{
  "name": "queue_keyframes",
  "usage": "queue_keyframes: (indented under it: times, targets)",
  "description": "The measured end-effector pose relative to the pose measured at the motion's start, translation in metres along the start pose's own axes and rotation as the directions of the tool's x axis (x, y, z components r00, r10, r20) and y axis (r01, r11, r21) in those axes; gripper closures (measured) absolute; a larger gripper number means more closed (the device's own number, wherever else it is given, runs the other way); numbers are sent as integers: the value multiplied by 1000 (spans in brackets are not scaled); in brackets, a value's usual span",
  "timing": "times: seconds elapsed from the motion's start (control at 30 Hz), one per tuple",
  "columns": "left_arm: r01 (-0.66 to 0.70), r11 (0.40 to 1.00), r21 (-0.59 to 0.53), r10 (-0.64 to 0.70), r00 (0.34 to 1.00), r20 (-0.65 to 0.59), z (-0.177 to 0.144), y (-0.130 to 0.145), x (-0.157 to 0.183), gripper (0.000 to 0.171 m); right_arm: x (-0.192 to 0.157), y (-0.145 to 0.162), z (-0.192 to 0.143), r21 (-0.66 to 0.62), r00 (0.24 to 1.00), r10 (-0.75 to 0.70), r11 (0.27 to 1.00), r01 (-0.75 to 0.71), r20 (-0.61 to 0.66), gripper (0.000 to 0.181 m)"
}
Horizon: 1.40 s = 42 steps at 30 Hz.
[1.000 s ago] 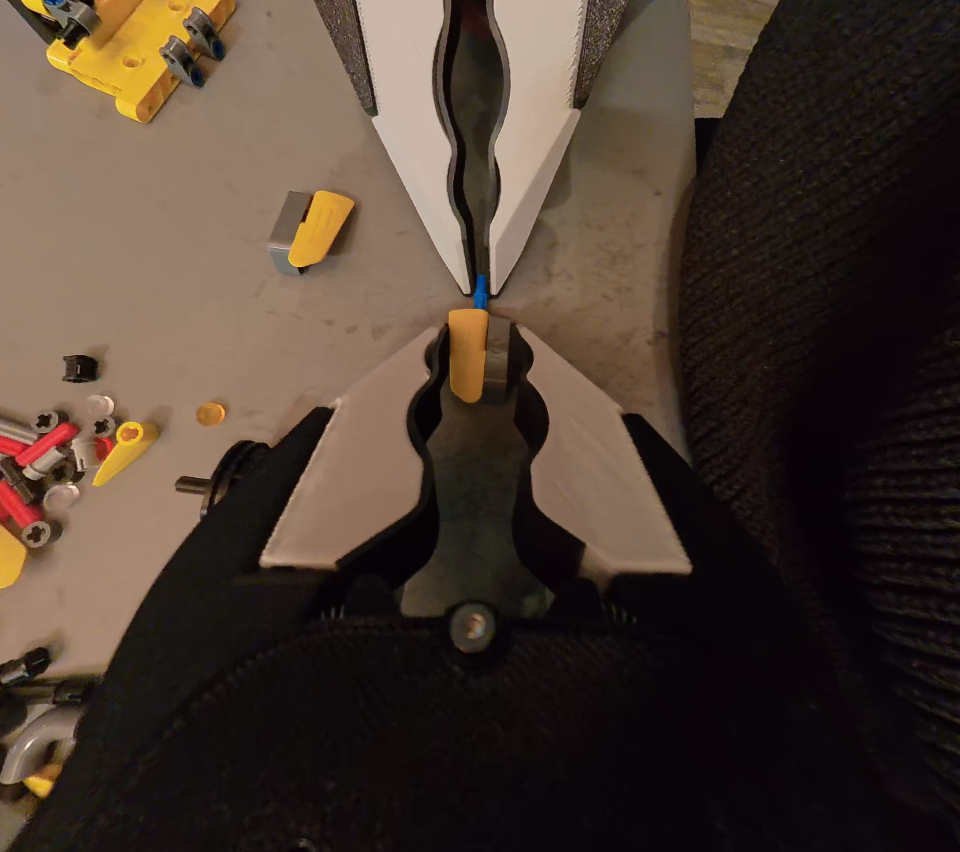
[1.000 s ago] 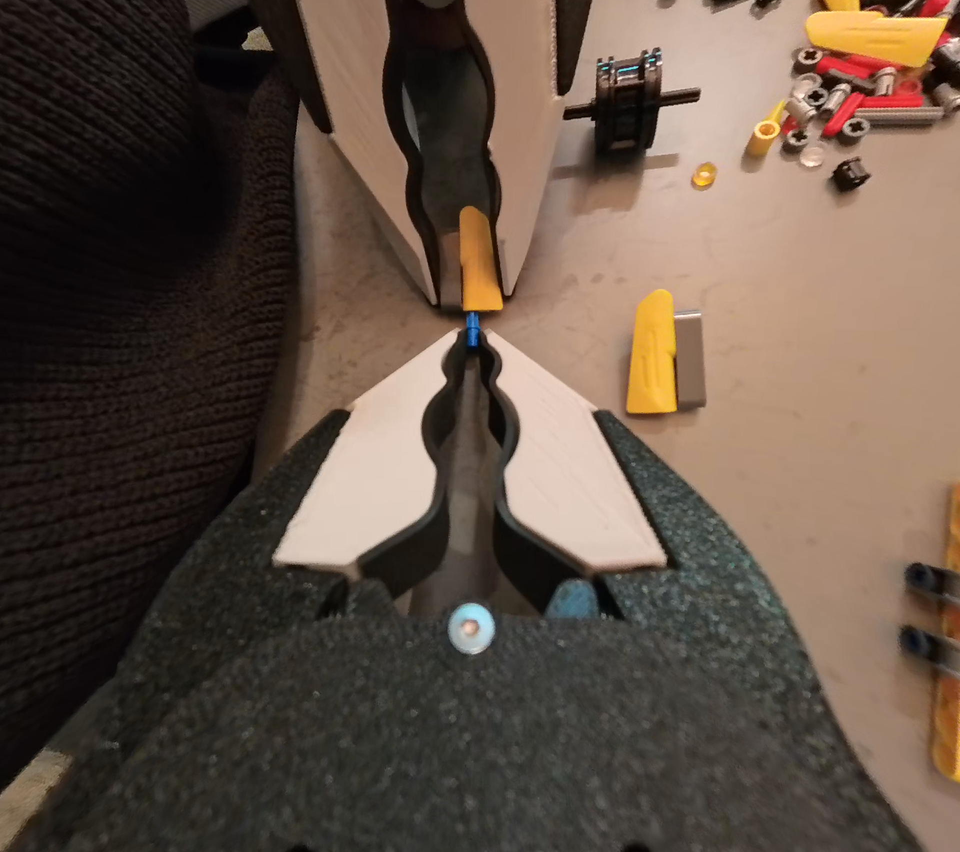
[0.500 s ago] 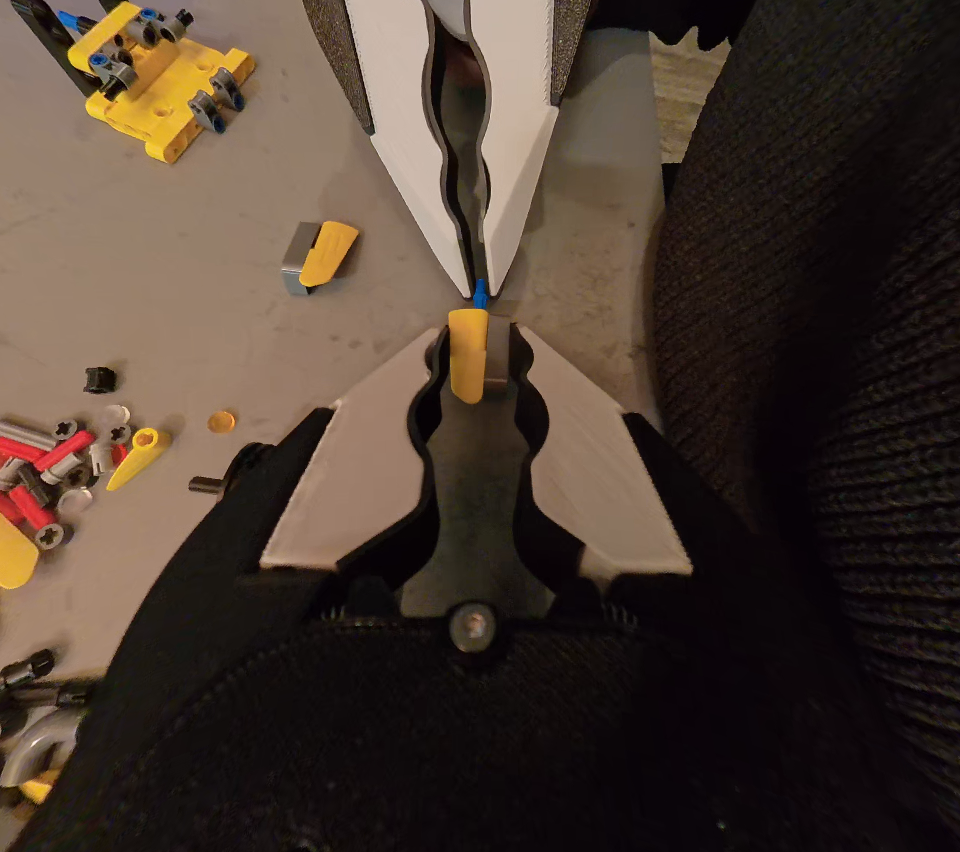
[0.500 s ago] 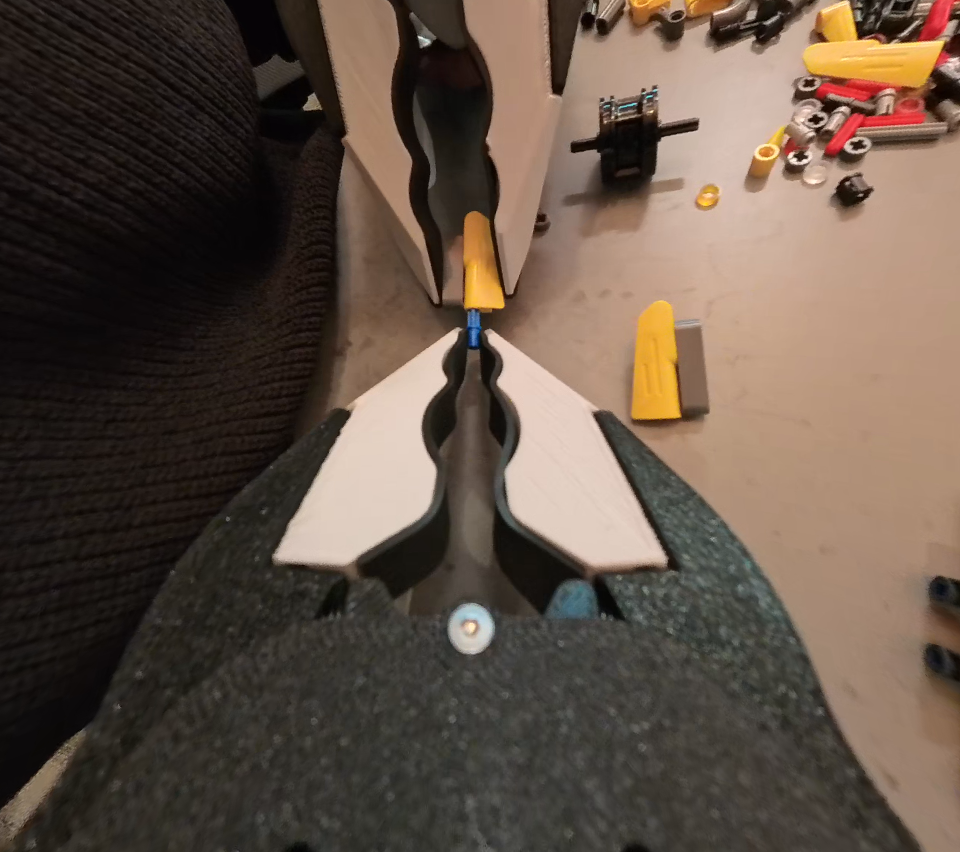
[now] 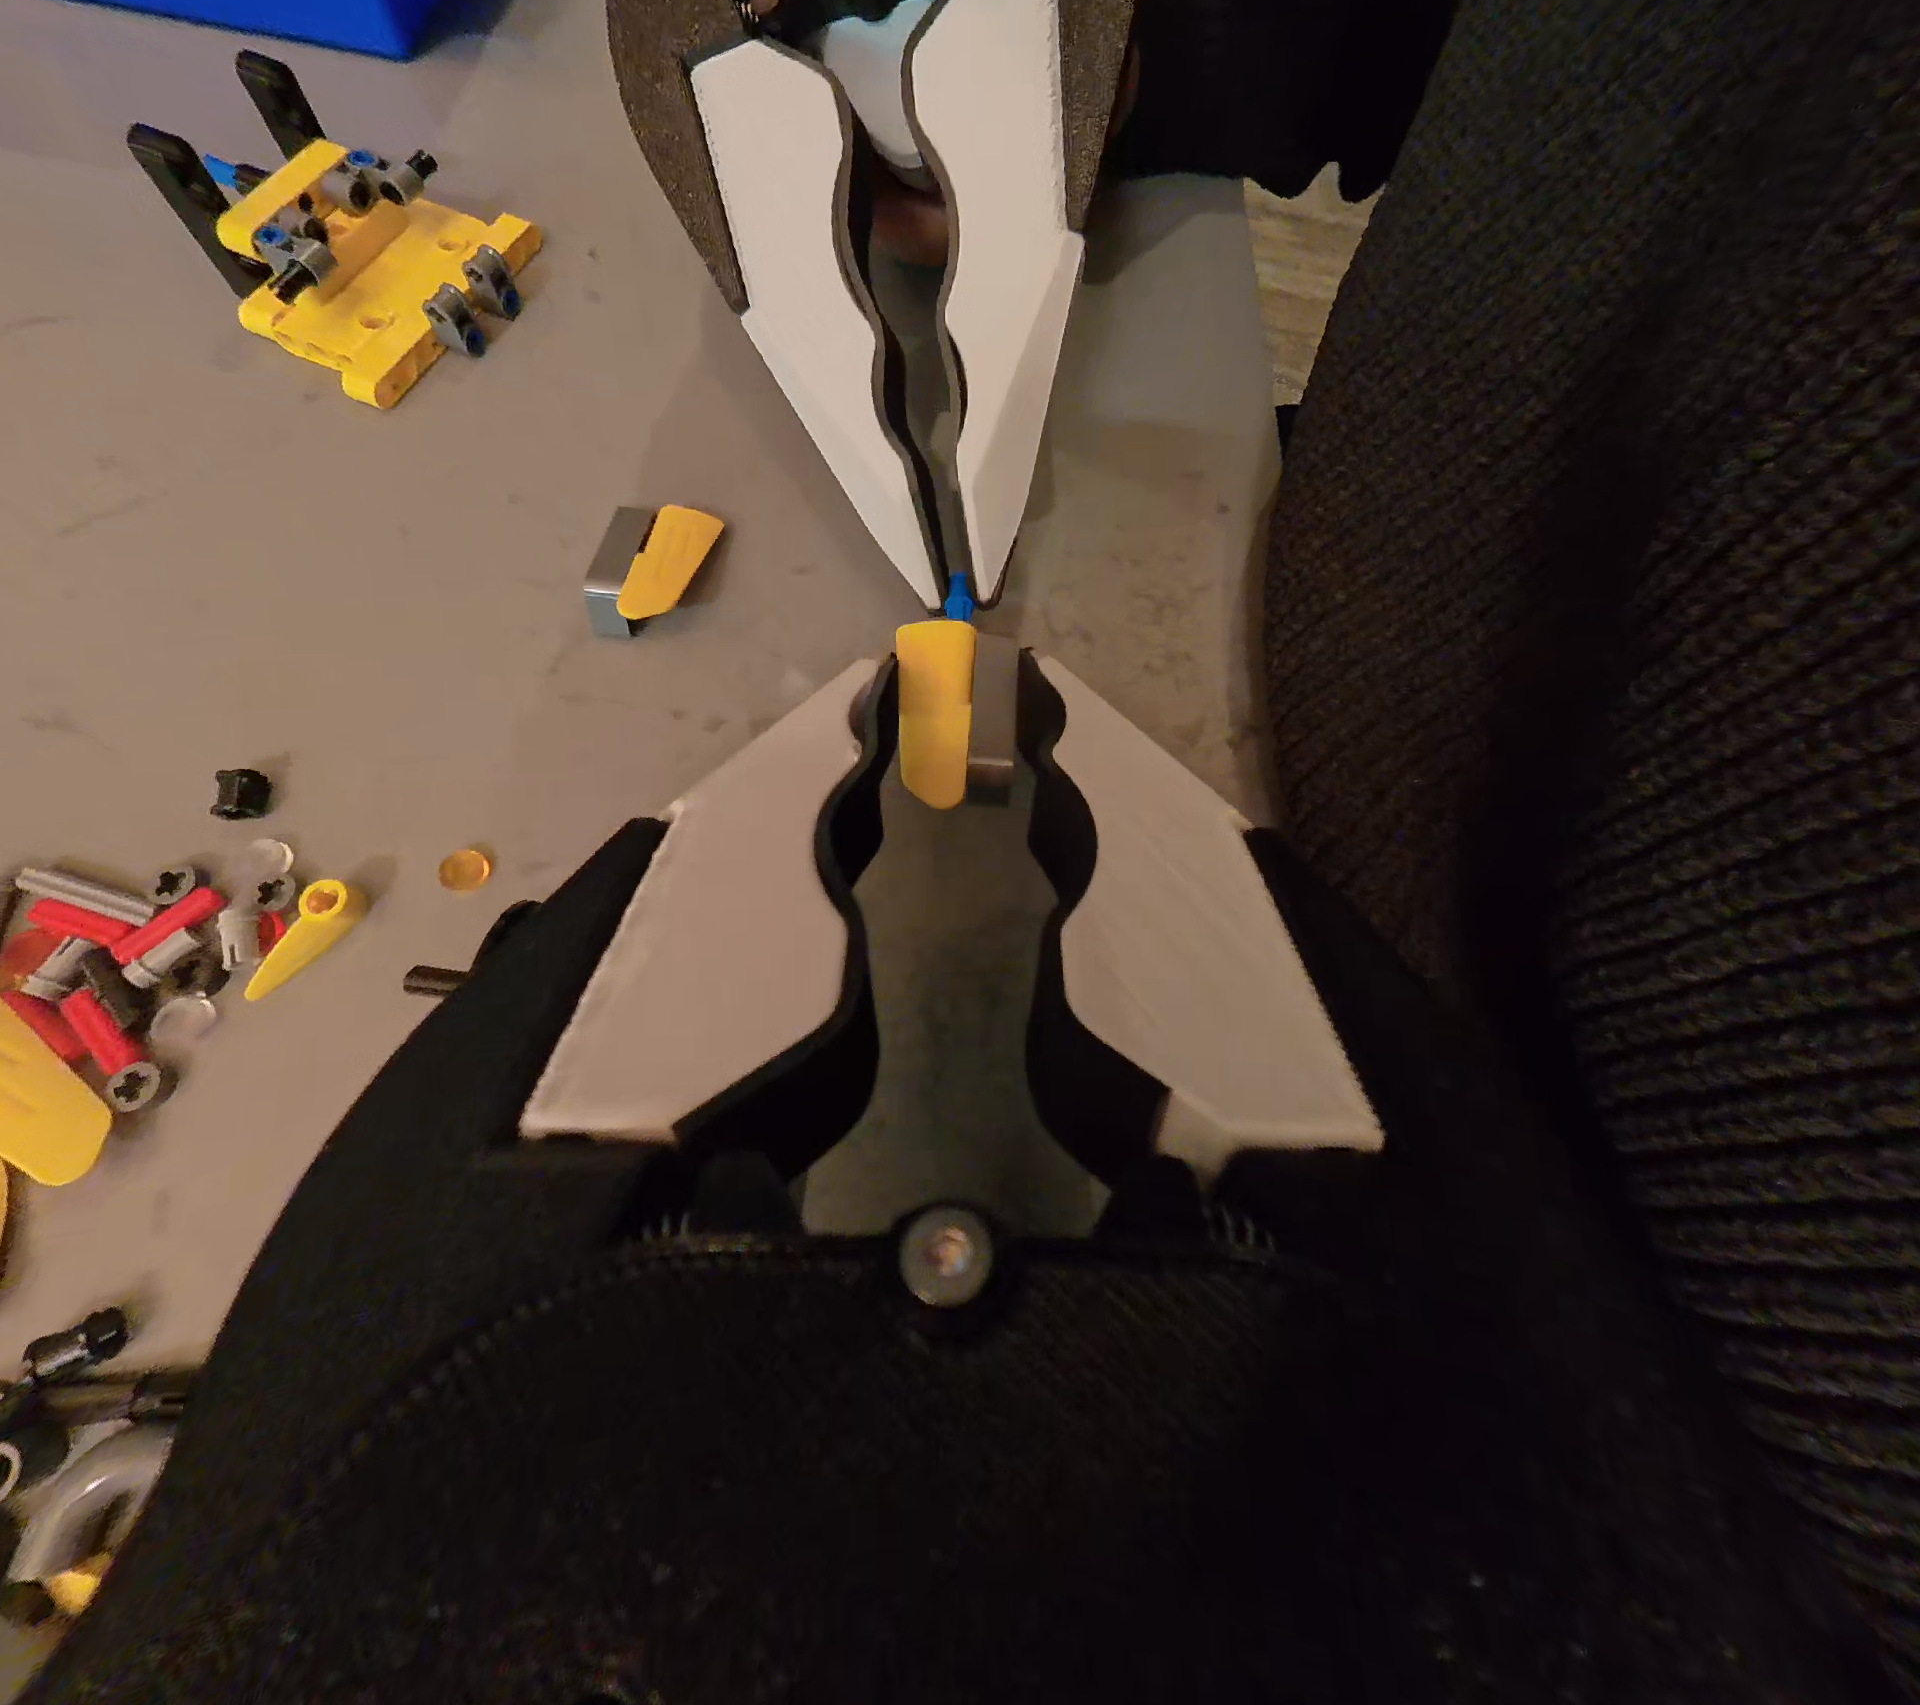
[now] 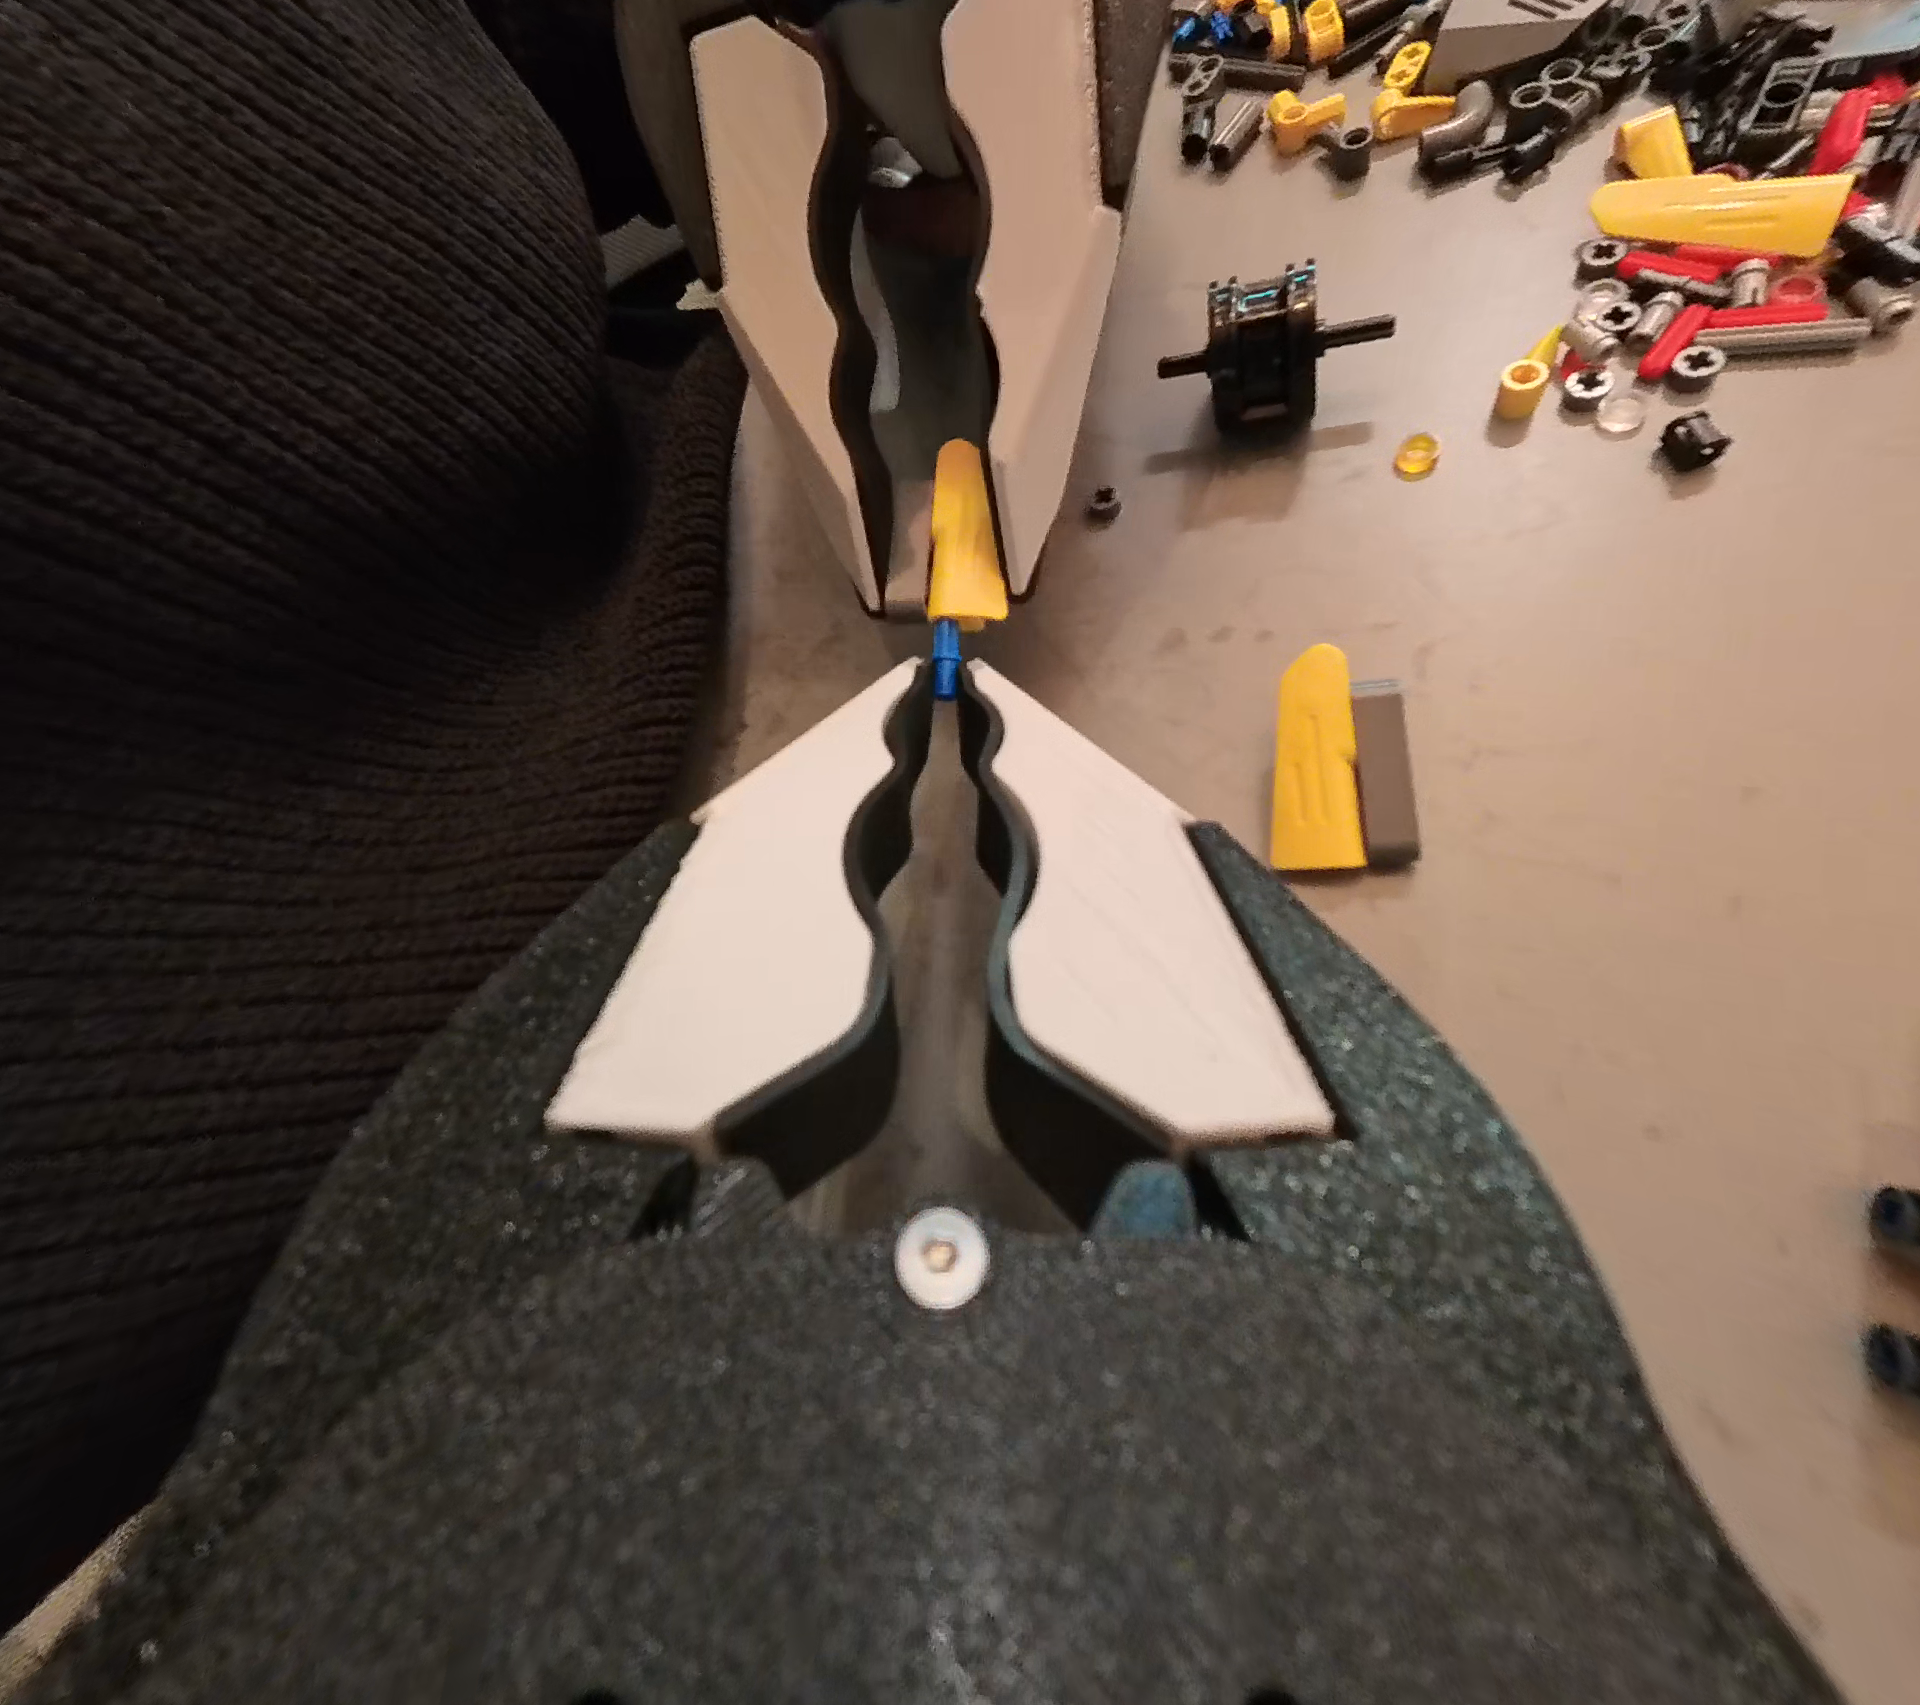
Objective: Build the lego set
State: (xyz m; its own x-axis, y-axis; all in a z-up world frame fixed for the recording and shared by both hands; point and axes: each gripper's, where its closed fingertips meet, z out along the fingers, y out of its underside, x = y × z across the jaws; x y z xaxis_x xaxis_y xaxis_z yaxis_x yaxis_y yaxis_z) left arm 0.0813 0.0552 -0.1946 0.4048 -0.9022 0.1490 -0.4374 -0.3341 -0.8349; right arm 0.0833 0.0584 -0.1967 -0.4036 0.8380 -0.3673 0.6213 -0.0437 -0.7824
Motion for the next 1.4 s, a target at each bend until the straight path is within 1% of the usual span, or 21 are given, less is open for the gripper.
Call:
queue_keyframes:
  times: [0.23,0.63,0.8,1.03,1.4]
  targets:
    - [-26,999,-19,26,999,28,2,2,-1,152,1,3,1,-15,1000,24,1000,-24,3,178]
    - [-70,997,-29,71,997,33,5,3,2,152,-3,5,1,-18,988,136,991,-135,80,178]
    - [-80,995,-53,82,996,27,7,6,4,152,-4,9,2,-37,985,150,988,-147,86,178]
    - [-75,996,-46,76,997,24,7,4,4,152,-5,8,2,-31,980,171,985,-169,105,178]
    - [-109,989,-103,111,994,20,13,11,7,153,-6,17,6,-86,956,263,964,-253,130,178]
